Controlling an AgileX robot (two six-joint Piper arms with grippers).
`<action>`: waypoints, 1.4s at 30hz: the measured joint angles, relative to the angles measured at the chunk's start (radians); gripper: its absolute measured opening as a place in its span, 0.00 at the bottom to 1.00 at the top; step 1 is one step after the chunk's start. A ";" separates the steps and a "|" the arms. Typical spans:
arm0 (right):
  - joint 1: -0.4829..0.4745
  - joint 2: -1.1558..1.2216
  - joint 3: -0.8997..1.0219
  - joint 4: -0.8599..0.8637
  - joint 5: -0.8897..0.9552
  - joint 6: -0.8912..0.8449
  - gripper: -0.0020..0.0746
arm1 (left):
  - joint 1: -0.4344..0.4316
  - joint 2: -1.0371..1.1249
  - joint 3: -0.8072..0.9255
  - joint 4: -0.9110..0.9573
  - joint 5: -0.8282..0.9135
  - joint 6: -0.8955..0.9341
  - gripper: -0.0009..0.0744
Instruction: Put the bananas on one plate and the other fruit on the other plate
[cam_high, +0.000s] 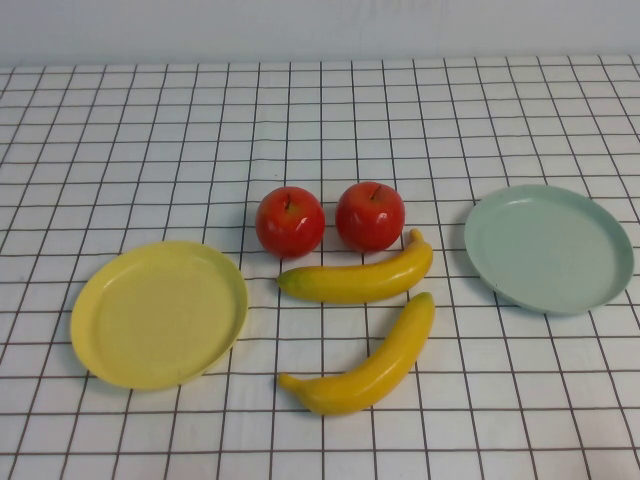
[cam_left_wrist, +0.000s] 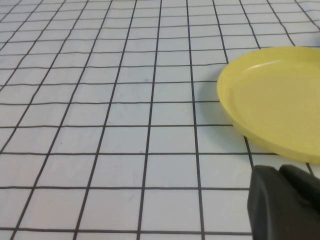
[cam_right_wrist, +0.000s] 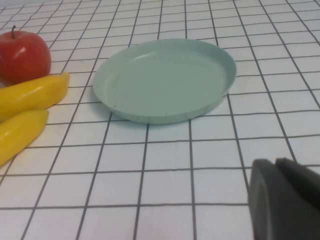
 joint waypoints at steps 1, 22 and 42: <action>0.000 0.000 0.000 0.000 0.000 0.000 0.01 | 0.000 0.000 0.000 0.000 0.000 0.000 0.01; 0.001 0.000 0.000 0.000 0.000 0.000 0.01 | 0.000 0.000 0.000 -0.714 -0.341 -0.206 0.01; 0.001 0.000 0.000 0.000 0.000 0.000 0.01 | 0.000 0.281 -0.394 -0.649 0.134 0.315 0.01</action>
